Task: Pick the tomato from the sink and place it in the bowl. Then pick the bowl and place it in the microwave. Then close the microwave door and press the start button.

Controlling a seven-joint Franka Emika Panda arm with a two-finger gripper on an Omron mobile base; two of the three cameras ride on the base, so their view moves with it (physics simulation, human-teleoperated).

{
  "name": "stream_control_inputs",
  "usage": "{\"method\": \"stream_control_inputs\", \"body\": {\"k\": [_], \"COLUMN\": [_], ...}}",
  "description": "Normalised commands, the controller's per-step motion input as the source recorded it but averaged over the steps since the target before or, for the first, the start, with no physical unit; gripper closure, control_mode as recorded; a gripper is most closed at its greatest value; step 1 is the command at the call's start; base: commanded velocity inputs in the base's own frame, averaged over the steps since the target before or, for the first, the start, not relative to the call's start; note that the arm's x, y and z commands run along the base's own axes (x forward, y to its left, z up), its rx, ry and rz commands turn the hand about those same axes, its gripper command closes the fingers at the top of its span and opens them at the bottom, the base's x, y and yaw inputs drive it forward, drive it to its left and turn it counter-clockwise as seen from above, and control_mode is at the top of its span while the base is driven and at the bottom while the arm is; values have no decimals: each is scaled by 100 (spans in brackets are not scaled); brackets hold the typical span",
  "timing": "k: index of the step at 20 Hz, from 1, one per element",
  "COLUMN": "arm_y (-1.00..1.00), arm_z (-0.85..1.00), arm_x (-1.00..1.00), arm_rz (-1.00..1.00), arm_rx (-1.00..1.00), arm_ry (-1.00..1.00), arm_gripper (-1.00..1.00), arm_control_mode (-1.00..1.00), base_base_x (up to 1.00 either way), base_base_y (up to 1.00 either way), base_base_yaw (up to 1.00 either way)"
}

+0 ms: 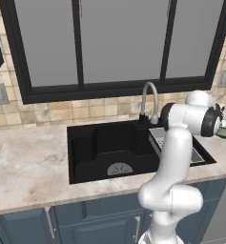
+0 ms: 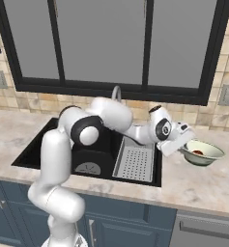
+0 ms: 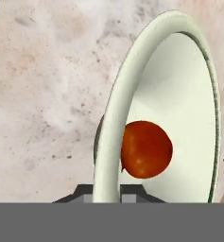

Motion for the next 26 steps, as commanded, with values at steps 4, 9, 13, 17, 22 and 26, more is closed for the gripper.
{"method": "stream_control_inputs", "body": {"k": [4, 9, 13, 17, 22, 26], "arm_y": [36, 84, 92, 94, 81, 67], "arm_z": [100, 100, 100, 100, 100, 100], "arm_x": [-52, -50, -49, -45, -44, -29], "arm_rz": [2, 0, 2, 2, 0, 0], "arm_rx": [-4, -8, -10, -8, -2, 0], "arm_ry": [0, -1, -9, -18, -11, -2], "arm_gripper": [100, 100, 100, 100, 100, 100], "arm_control_mode": [-100, -100, -100, -100, -100, -100], "base_base_x": [0, 0, 0, 0, 0, 0], "base_base_y": [0, 0, 0, 0, 0, 0], "base_base_yaw": [0, 0, 0, 0, 0, 0]}}
